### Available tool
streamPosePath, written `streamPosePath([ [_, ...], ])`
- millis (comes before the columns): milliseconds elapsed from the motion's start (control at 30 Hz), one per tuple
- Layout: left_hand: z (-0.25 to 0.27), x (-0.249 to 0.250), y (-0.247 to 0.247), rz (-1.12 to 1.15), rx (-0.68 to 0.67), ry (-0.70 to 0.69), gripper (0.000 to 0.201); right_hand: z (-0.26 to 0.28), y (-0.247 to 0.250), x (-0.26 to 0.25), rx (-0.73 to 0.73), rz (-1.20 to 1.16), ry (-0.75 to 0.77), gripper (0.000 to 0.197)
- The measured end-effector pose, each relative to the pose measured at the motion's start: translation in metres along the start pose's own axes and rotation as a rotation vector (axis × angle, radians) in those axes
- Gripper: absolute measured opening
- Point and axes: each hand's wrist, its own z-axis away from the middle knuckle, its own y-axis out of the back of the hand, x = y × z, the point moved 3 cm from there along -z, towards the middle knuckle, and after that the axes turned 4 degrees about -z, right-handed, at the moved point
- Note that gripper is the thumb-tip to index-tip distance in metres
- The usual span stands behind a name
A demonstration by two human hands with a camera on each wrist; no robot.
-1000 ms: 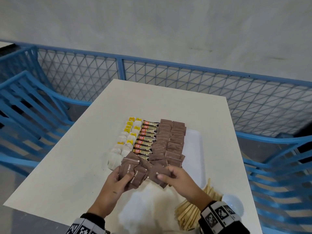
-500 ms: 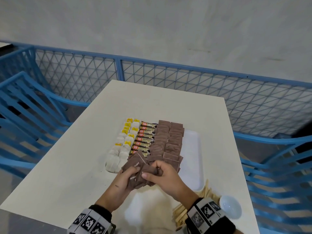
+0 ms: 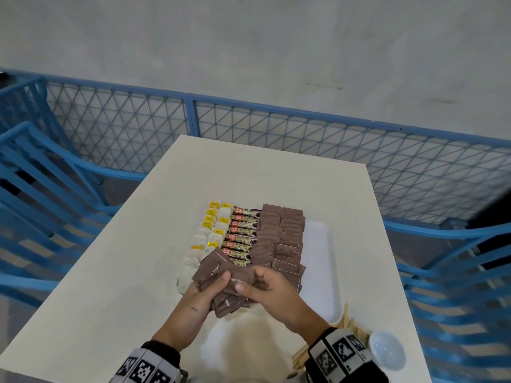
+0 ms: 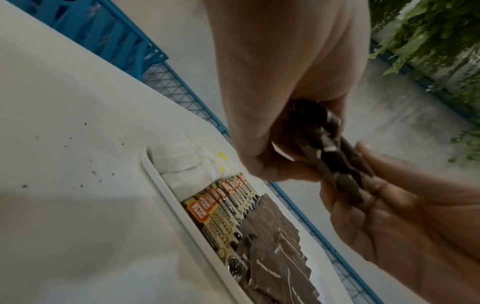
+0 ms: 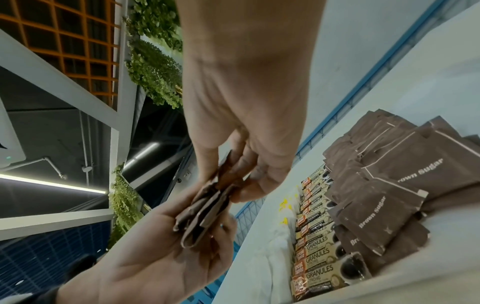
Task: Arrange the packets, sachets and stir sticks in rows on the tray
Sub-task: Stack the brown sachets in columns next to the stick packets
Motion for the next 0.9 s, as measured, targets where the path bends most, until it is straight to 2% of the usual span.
streamPosePath([
  [167,-0.004,0.004,0.004,0.114,-0.085,0.178,0.039,-0.008,-0.003,-0.003,0.082,0.049,0.002,0.019],
  [300,-0.007,0.008,0.007,0.185,-0.14,0.239,0.029,-0.013,-0.002,-0.003,0.126,0.071,-0.008,0.013],
  [467,-0.011,0.01,0.014,0.221,-0.086,0.227,0.033,-0.016,0.009,-0.01,0.154,-0.022,-0.019,0.007],
  [567,-0.012,0.013,0.023,0.179,-0.067,0.187,0.028,-0.013,0.031,-0.014,0.291,-0.038,0.025,0.013],
  [633,-0.01,0.016,0.03,0.124,-0.06,0.14,0.028,-0.009,0.052,-0.012,0.389,0.009,0.045,0.017],
  [733,-0.008,0.014,0.042,0.084,-0.031,0.088,0.036,-0.001,0.082,0.002,0.477,0.139,-0.007,0.013],
  [900,-0.004,0.011,0.051,0.032,-0.01,0.065,0.031,0.006,0.107,0.043,0.509,0.411,-0.183,0.011],
])
